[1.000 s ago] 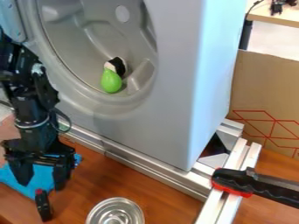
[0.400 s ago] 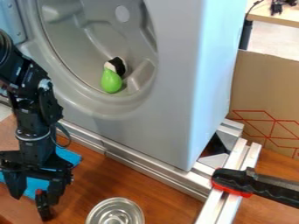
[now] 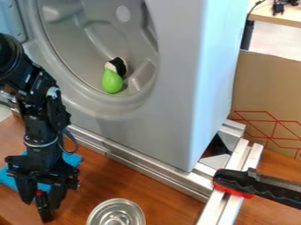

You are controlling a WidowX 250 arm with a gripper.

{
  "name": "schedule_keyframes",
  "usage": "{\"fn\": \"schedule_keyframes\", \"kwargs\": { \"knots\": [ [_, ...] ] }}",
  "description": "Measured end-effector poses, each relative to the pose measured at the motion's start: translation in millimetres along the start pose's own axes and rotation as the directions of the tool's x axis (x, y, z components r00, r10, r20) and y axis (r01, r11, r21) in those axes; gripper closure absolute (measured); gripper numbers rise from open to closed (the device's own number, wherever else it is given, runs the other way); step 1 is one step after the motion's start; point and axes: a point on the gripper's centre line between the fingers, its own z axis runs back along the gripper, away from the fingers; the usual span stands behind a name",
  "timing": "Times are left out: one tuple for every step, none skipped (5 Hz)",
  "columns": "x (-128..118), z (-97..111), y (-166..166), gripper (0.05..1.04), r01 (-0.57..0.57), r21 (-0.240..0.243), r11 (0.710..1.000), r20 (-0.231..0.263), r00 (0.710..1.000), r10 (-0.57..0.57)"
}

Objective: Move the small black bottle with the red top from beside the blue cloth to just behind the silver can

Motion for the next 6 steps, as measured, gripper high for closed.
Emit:
{"fn": "schedule_keyframes", "kwargs": {
  "knots": [
    [-2.5,-1.9,-2.5,0.707,-0.007,-0.015,1.0,0.005,1.0,0.007],
    [-2.8,9.6,-9.4,0.742,-0.027,-0.057,0.998,0.05,0.998,0.03],
    [-0.4,37.9,-20.6,0.742,-0.051,-0.126,0.991,0.138,0.988,0.068],
    [20.8,64.5,-38.7,0.742,-0.173,-0.248,0.953,0.195,0.955,0.224],
    [37.7,69.4,-48.6,0.742,-0.389,-0.339,0.857,0.133,0.882,0.453],
    [45.8,64.0,-59.8,0.742,-0.428,-0.41,0.805,0.092,0.859,0.504]
  ]
}}
